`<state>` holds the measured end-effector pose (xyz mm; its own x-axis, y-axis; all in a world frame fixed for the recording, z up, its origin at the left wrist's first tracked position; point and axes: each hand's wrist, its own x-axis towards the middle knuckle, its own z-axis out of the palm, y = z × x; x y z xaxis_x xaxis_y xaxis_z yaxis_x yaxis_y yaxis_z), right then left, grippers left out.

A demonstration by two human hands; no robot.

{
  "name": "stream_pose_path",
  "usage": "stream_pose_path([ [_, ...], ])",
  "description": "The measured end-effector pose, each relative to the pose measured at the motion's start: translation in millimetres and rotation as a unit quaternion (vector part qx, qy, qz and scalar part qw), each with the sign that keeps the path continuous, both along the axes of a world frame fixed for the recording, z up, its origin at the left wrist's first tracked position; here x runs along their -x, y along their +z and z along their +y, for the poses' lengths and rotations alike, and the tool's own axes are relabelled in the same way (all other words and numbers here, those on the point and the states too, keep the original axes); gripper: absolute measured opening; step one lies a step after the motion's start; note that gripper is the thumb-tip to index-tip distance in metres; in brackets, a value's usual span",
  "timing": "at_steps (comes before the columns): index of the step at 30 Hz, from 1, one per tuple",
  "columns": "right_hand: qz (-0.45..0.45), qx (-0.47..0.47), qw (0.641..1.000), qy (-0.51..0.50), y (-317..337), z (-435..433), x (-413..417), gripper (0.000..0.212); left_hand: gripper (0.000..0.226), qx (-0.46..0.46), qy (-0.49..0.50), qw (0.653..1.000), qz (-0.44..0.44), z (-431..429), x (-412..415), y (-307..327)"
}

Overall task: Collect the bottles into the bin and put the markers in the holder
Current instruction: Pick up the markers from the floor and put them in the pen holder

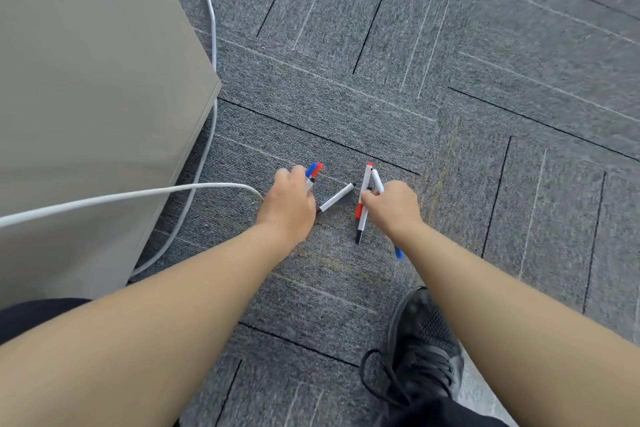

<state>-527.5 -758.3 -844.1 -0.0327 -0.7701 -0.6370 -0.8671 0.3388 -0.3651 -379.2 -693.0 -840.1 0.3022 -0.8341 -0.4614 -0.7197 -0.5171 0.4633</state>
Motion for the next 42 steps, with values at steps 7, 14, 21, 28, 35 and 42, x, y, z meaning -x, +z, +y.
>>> stream_pose_path([
  [7, -0.05, 0.006, 0.996, -0.067, 11, -6, 3, 0.031, 0.051, -0.087, -0.031, 0.996, 0.015, -30, 18, -4],
  [14, -0.053, 0.018, 0.993, -0.1, 4, -13, 4, 0.013, 0.023, -0.087, -0.118, 0.988, -0.042, -30, 13, -5],
  [21, 0.054, -0.032, 0.993, 0.101, -8, 2, -13, 0.03, 0.017, -0.045, 0.032, 0.998, 0.011, -35, -10, 6],
  [28, 0.024, 0.003, 0.998, 0.066, 111, -24, 22, 0.034, 0.024, -0.008, 0.095, 0.992, 0.079, -38, -4, 81],
  [35, -0.048, 0.014, 0.999, -0.012, 326, -13, 25, 0.032, 0.024, -0.028, 0.147, 0.984, 0.094, -10, 11, 292],
  [42, -0.076, 0.046, 0.995, 0.053, 618, -2, -20, 0.031, 0.038, 0.015, 0.284, 0.92, 0.269, -2, -9, 608],
])
